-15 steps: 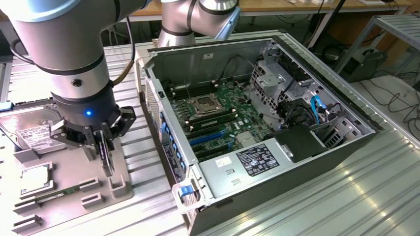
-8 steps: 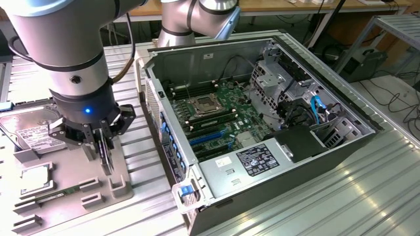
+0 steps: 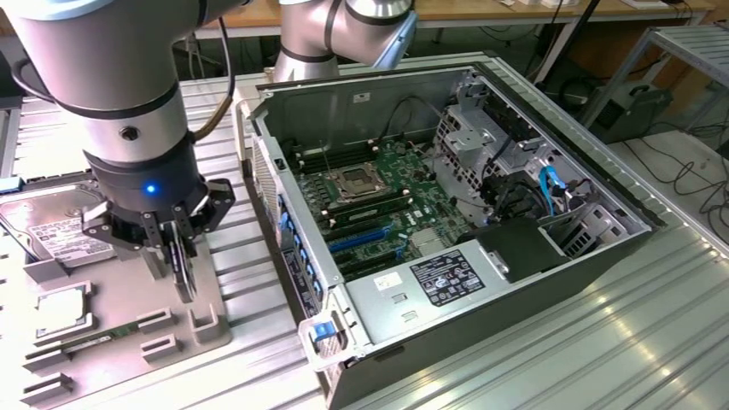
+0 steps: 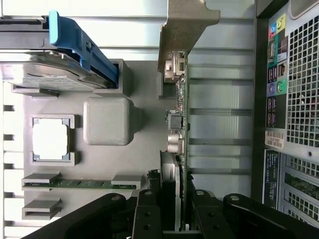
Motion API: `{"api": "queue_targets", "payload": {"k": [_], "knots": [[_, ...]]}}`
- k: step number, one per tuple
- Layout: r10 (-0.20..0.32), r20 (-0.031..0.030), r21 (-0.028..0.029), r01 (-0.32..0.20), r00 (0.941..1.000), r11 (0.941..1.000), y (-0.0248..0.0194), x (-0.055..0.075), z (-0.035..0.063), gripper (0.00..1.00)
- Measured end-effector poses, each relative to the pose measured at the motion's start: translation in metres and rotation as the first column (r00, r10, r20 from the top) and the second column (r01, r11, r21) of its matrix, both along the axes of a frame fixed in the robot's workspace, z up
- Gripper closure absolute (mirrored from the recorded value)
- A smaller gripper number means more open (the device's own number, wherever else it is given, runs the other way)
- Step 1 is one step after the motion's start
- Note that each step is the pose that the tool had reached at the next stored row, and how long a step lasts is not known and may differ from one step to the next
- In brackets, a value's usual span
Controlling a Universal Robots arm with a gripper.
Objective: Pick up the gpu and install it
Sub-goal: 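Pick up the gpu and move the gpu toward the slot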
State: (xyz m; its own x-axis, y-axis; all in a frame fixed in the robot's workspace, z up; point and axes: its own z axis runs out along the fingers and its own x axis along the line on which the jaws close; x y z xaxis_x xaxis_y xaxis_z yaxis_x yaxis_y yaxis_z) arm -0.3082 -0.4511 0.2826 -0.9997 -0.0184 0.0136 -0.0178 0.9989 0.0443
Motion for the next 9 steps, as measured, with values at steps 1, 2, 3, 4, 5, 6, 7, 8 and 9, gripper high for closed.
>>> {"api": "queue_targets", "payload": {"k": [1,2,3,4,5,6,7,8,9], "knots": [[0.0,-0.0001,0.0,0.0,1.0,1.0,0.0,0.0,0.0006,0.72],[0.0,-0.0001,0.0001,0.0,1.0,1.0,0.0,0.0,0.0011,0.72],[0.0,-0.0002,0.0001,0.0,1.0,1.0,0.0,0.0,0.0018,0.72],[0.0,-0.0004,0.0001,0.0,1.0,1.0,0.0,0.0,0.0025,0.72],[0.0,-0.0004,0.0001,0.0,1.0,1.0,0.0,0.0,0.0032,0.72],[0.0,-0.0006,0.0001,0.0,1.0,1.0,0.0,0.0,0.0039,0.72],[0.0,-0.0007,0.0001,0.0,1.0,1.0,0.0,0.0,0.0045,0.72],[0.0,-0.0009,0.0002,0.0,1.0,1.0,0.0,0.0,0.0052,0.72],[0.0,-0.0011,0.0001,0.0,1.0,1.0,0.0,0.0,0.0059,0.72]]}}
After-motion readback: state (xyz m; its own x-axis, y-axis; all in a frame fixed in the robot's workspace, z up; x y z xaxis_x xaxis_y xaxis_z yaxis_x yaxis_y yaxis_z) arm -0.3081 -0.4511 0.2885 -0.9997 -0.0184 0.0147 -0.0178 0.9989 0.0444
